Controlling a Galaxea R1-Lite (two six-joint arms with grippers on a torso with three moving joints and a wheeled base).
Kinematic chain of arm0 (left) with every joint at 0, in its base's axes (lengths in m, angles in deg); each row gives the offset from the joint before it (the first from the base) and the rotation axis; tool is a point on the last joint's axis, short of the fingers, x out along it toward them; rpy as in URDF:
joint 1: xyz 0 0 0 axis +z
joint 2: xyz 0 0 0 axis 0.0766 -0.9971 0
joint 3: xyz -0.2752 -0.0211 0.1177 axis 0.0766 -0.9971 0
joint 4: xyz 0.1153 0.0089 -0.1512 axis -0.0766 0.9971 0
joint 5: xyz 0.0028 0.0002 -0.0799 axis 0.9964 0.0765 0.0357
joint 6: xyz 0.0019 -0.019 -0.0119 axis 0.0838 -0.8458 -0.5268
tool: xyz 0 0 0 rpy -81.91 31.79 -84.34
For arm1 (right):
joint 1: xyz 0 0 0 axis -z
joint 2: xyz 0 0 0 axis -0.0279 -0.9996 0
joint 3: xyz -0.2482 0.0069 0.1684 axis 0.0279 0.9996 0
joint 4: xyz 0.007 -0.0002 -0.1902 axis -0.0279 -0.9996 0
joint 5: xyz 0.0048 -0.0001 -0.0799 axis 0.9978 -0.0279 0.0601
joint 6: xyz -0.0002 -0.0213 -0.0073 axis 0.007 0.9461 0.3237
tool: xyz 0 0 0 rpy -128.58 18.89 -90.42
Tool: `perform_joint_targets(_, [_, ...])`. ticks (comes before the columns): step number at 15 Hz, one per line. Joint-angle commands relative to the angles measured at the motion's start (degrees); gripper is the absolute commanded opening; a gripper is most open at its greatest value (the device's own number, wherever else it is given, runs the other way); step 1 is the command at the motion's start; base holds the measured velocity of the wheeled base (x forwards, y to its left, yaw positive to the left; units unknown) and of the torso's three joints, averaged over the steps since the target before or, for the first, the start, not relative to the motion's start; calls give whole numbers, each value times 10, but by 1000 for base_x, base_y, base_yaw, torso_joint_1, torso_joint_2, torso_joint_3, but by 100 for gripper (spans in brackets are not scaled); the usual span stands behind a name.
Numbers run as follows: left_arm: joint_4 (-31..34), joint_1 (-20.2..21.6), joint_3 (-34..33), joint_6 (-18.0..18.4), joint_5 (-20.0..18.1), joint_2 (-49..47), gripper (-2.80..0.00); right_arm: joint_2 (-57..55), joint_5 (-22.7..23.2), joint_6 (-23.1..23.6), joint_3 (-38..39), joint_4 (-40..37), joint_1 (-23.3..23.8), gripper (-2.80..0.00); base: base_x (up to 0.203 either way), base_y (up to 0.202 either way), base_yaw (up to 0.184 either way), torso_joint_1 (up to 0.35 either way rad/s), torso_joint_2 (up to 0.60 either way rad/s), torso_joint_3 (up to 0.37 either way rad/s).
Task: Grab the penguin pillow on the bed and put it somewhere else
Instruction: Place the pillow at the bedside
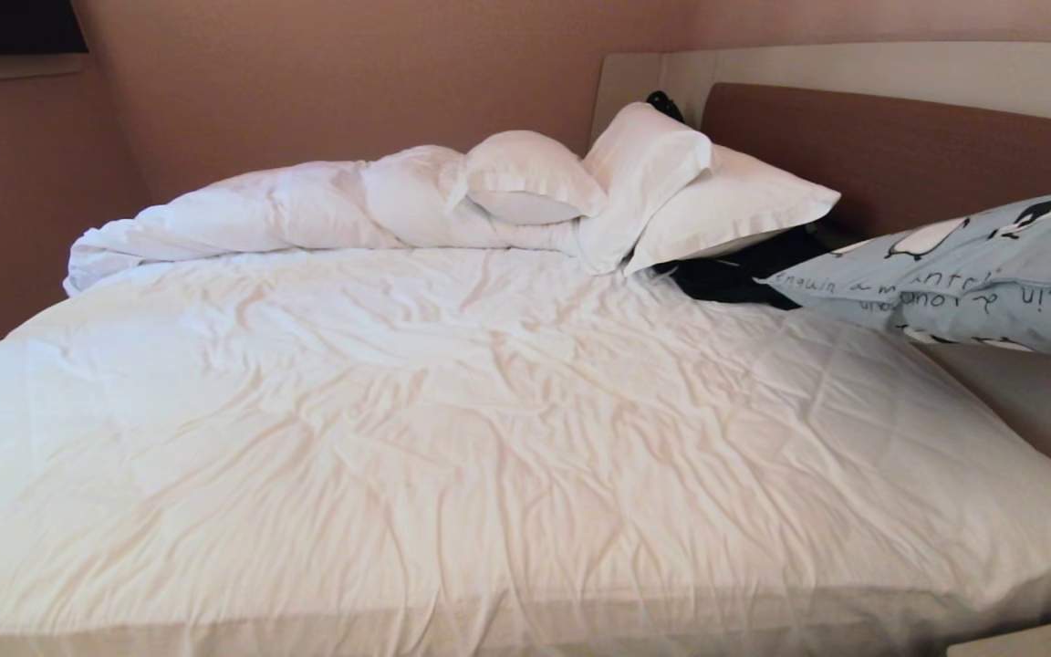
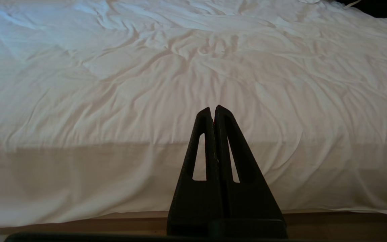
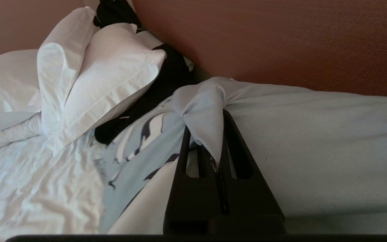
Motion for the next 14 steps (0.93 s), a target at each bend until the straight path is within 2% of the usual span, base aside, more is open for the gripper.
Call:
perform_joint_targets(1, [-1,0,-2,-1,0,0,-280,-20,1,-1,-19,2,-1,-280,0,0,0,0,0,0])
perform_joint_targets(14, [-1,0,-2,0,0,0,-280,-195,-5,-3,-168,-10,-29,-280,0,0,0,0,0,0])
